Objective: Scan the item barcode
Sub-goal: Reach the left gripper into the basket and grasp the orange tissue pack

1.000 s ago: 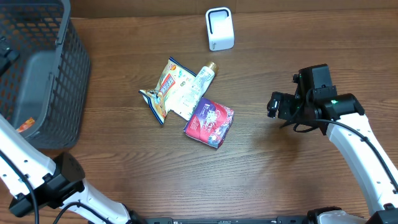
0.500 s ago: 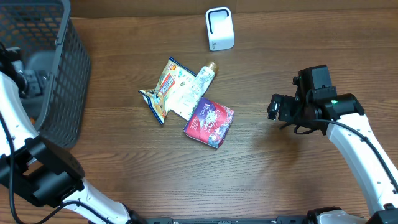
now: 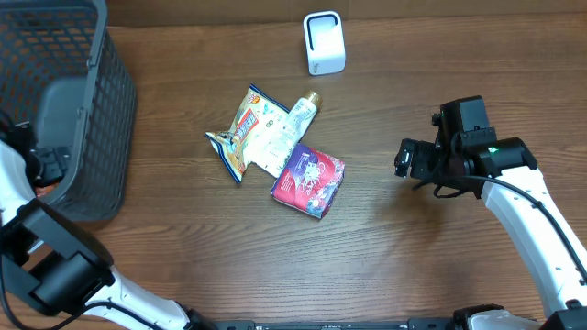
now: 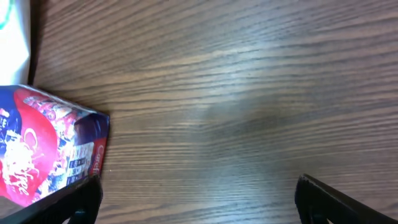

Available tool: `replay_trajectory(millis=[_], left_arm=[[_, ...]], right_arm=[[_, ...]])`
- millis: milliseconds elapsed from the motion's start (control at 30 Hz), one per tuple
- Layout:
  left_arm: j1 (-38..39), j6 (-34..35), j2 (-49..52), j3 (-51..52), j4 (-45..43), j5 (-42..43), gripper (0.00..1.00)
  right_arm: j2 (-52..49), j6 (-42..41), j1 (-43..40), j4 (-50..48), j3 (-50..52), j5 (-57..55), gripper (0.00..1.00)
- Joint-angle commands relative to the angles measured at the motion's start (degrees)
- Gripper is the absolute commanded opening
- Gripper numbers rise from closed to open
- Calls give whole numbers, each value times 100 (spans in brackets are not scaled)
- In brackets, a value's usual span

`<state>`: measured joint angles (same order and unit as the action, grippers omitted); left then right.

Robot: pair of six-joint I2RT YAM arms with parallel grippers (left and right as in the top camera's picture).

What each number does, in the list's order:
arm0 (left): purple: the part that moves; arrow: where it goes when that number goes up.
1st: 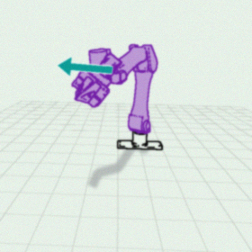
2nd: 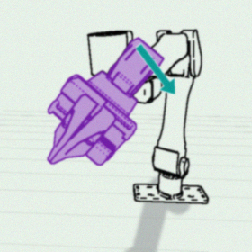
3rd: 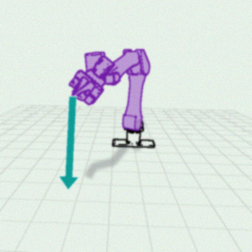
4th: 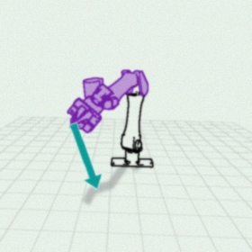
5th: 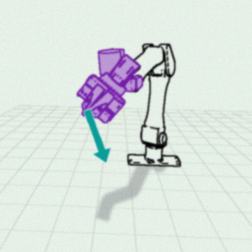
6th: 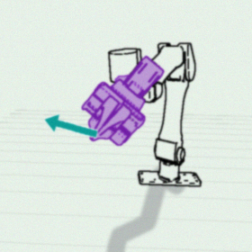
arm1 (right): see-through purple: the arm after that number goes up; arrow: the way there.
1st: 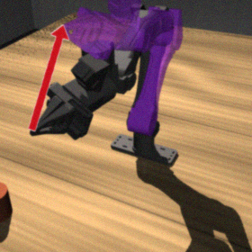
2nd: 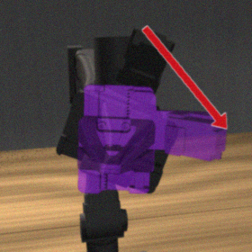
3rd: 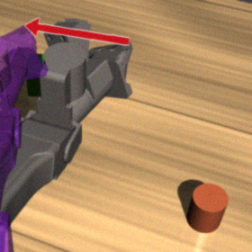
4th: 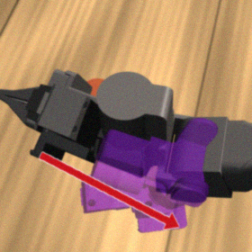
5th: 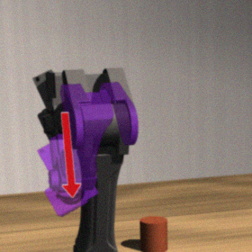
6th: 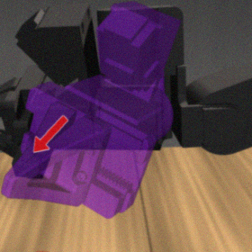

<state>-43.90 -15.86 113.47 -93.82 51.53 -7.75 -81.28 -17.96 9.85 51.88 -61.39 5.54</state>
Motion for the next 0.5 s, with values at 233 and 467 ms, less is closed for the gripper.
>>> replay_trajectory(millis=[233,467], left_arm=[[-782,2170,-33,1054,-1010,-164,100],[-782,2055,-33,1318,-1366,-120,83]], right_arm=[[9,39,15,-402,-83,-35,100],[9,37,15,-476,-83,-35,100]])
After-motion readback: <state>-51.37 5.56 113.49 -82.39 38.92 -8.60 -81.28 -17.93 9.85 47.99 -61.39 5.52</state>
